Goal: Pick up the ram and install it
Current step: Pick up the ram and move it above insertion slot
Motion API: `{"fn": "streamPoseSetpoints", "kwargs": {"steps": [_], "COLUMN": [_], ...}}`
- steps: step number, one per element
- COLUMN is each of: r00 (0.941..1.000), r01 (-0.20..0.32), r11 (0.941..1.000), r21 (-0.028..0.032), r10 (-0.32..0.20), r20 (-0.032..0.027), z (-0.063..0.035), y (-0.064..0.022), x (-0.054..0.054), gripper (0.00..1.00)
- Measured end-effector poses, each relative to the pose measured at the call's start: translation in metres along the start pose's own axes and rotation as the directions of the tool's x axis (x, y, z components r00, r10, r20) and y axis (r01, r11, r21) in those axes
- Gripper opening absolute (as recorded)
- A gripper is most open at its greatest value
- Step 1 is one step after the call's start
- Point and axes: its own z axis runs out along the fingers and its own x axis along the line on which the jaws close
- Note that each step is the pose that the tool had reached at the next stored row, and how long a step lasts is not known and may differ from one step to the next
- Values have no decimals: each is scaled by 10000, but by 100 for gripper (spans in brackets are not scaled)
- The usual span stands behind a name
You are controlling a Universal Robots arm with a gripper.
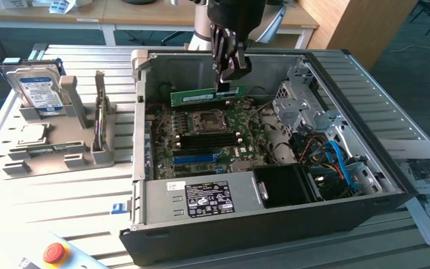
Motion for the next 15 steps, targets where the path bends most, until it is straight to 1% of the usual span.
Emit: {"fn": "streamPoseSetpoints", "kwargs": {"steps": [1,2,7,8,9,10,15], "r00": [10000,10000,10000,10000,10000,10000,10000], "r01": [0,-1,-8,-9,-10,-10,-11], "r11": [10000,10000,9979,9972,9967,9965,9965], "r21": [-16,-94,-650,-745,-816,-835,-838], "r10": [0,1,12,14,16,16,17], "r20": [3,9,57,65,71,72,72], "z": [1,1,1,1,1,0,1], "y": [-4,-20,-110,-126,-135,-138,-139], "x": [0,2,18,20,21,22,20], "gripper": [12,12,12,12,12,12,12]}}
